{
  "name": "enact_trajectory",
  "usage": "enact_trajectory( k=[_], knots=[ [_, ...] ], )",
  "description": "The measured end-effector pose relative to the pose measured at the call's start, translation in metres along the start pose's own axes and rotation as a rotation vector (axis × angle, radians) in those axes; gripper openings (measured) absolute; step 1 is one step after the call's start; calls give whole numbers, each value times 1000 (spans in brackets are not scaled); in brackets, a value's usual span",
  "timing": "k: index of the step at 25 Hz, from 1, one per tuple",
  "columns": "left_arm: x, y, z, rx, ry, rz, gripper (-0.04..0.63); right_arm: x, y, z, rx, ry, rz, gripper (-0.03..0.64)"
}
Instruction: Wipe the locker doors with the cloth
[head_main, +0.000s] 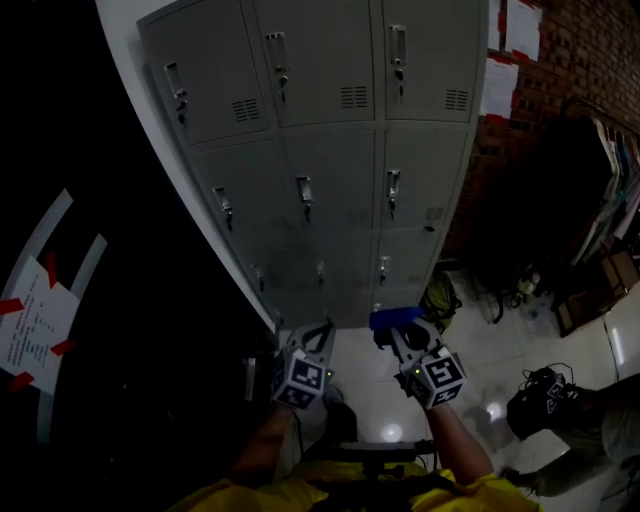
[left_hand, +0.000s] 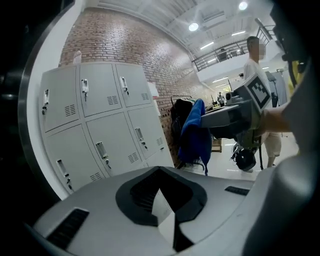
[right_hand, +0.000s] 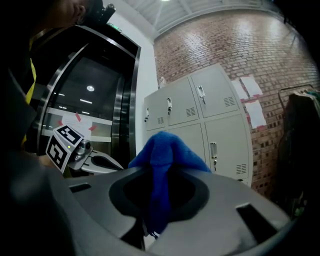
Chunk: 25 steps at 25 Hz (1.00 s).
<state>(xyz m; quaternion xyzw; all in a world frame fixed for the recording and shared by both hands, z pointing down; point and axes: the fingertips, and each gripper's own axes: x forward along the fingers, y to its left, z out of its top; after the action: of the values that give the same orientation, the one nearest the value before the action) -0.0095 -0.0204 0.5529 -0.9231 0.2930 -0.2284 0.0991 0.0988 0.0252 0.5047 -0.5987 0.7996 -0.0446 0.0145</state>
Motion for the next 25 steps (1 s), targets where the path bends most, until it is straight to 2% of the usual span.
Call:
enact_trajectory(
  k=[4, 9, 17, 22, 25],
  knots=[
    [-57, -54, -10, -34, 26, -12, 2, -56, 43, -6, 20, 19, 46, 67],
    [-97, -84, -3, -27, 8, 6, 2, -101, 65, -13, 24, 24, 37, 66],
    [-122, -94, 7, 11, -17, 0, 2, -127, 79, 0, 30, -11, -2, 66],
    [-144, -90, -11, 5, -4, 1, 2, -129, 104, -1, -1, -14, -9, 66],
    [-150, -89, -23, 0, 19, -14, 2, -125, 114, -5, 22, -4, -10, 66]
  ],
)
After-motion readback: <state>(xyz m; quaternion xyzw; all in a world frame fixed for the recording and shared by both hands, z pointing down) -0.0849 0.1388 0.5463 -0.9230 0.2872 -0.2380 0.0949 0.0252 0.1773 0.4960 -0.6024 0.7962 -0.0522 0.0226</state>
